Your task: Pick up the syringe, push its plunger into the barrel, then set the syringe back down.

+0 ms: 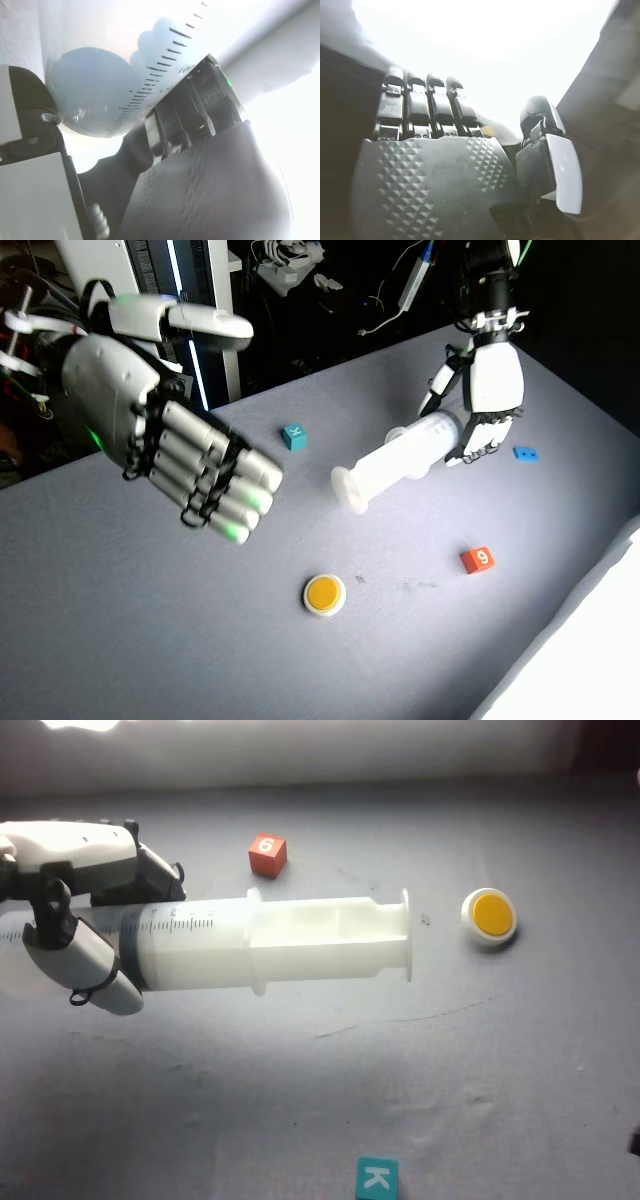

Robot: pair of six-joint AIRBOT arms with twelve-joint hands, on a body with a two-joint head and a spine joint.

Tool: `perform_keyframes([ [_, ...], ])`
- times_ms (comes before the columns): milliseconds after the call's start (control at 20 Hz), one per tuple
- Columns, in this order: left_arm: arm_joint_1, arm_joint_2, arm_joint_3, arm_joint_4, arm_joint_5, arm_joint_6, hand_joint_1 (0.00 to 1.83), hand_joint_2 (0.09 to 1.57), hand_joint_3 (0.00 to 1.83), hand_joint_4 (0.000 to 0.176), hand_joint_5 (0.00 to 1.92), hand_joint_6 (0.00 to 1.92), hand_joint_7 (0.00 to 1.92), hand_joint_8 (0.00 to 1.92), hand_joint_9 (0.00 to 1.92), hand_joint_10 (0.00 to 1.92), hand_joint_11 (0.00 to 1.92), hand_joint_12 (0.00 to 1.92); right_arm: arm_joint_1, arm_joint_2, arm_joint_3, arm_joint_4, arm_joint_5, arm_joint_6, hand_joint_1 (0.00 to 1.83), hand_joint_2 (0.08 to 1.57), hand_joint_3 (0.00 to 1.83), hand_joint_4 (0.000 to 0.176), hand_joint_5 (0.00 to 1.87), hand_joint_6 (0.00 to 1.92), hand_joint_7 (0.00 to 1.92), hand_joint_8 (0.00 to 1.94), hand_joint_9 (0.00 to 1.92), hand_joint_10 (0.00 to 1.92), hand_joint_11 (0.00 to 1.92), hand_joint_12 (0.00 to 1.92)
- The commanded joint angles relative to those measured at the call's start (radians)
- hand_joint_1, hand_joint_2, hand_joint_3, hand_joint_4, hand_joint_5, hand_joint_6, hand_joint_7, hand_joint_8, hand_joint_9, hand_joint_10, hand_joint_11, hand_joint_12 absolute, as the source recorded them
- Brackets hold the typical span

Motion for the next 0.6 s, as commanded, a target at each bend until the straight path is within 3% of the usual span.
perform_keyframes([
  [0,-0.021,0.012,0.005,0.005,-0.105,-0.004,1.37,1.11,0.0,0.0,0.93,1.09,1.02,0.88,0.9,1.2,0.64,1.24,0.014,-0.008,-0.004,-0.068,0.122,0.022,0.0,1.14,0.0,0.0,0.0,0.0,0.0,0.0,0.0,0.0,0.0,0.0],
  [250,-0.062,0.045,0.008,0.01,-0.181,-0.005,1.37,1.12,0.0,0.0,0.93,1.1,0.98,0.9,0.9,1.2,0.66,1.19,0.033,-0.082,0.001,-0.073,0.135,0.051,0.0,1.11,0.0,0.0,0.0,0.0,0.0,0.0,0.0,0.0,0.0,0.0],
  [550,-0.115,0.059,0.006,-0.014,-0.178,-0.006,1.37,1.12,0.0,0.0,0.93,1.1,0.99,0.88,0.88,1.21,0.65,1.2,0.076,-0.128,0.011,-0.07,0.109,0.039,0.0,1.06,0.0,0.0,0.0,0.0,0.0,0.0,0.0,0.0,0.0,0.0],
])
